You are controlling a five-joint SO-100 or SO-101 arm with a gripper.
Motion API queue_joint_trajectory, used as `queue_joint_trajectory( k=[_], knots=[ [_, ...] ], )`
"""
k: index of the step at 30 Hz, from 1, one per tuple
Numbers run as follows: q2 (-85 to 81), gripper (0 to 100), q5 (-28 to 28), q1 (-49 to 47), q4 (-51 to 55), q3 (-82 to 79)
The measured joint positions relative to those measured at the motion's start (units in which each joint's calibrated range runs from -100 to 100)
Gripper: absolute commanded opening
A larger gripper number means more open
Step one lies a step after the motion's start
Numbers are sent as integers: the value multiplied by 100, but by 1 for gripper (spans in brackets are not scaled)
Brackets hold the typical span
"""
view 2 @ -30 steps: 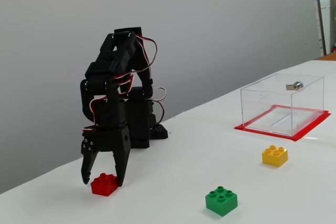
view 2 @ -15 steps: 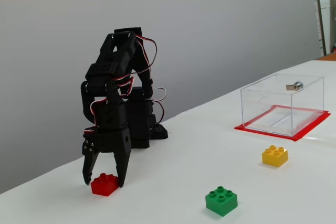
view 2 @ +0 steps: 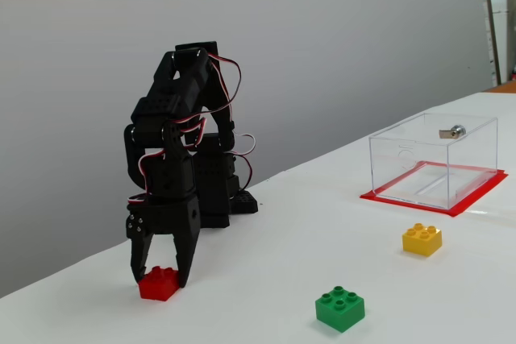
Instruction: Pick the red lego brick and place it into the transparent box
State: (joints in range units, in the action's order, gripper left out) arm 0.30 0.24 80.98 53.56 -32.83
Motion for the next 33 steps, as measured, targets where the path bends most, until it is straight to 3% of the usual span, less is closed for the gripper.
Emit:
queue_joint_trajectory(
  k=[18,29,33],
  knots=[
    [-59,8,-34,0,-17,9],
    [-1142,8,-39,-43,-9,185],
    [-1649,7,-15,-481,26,309]
  ],
)
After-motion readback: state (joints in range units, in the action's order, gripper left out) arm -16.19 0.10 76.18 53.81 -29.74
